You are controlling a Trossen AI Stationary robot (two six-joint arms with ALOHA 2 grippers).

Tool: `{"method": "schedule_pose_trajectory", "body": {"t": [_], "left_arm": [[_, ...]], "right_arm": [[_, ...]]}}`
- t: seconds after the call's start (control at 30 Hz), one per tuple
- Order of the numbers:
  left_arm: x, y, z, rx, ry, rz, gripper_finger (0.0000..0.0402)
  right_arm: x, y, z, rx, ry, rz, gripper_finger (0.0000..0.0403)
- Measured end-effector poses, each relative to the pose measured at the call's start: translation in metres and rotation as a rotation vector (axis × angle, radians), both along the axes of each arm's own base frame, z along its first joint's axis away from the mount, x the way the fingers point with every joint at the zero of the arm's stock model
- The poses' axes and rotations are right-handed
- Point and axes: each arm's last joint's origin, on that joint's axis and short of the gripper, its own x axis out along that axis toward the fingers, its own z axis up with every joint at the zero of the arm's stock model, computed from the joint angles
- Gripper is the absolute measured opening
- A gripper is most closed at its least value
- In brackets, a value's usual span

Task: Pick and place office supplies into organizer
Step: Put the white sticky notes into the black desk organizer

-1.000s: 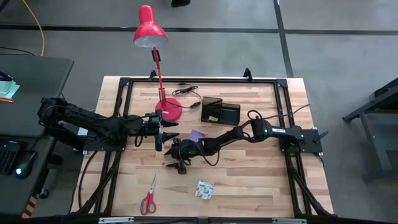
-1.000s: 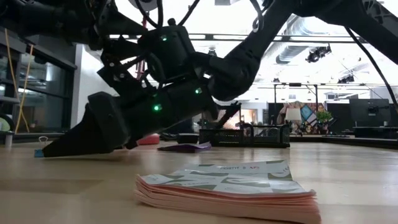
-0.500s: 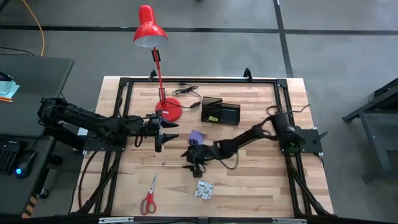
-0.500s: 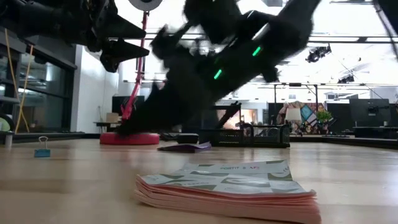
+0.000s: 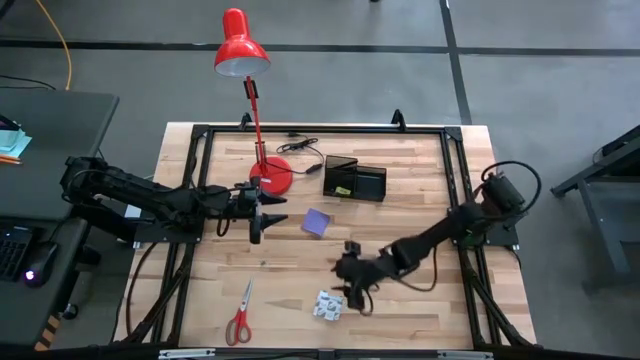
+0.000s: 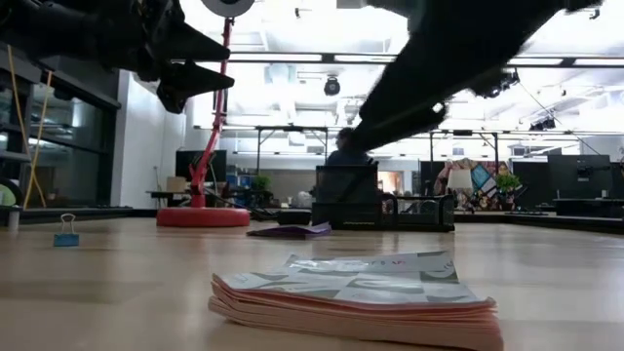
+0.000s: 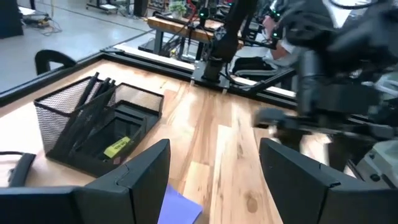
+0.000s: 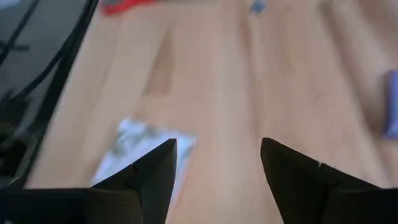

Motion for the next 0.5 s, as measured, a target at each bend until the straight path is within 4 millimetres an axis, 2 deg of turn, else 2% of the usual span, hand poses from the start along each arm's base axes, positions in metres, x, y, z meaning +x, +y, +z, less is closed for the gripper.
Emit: {"method": "schedule_pose_trajectory", "body": {"t": [0.07,0.17,0.33,0.5], "left_arm": [[0.0,0.0,0.0,0.002,0.004,0.014,0.0233],[0.0,0.001,0.0,0.004,0.003,0.021,0.0233],[0.0,0.001,-0.001,0.004,0.008,0.021,0.0233],[0.0,0.001,-0.001,0.004,0.01,0.021,0.0233]], "right_arm": [[-0.003,0.009,0.003,-0.022,0.037,-0.01,0.0237],[-0.008,0.014,0.006,-0.107,0.073,-0.121,0.024],[-0.012,0.019,0.025,-0.13,0.124,-0.315,0.0227],[-0.014,0.028,0.039,-0.119,0.137,-0.316,0.0203]]}}
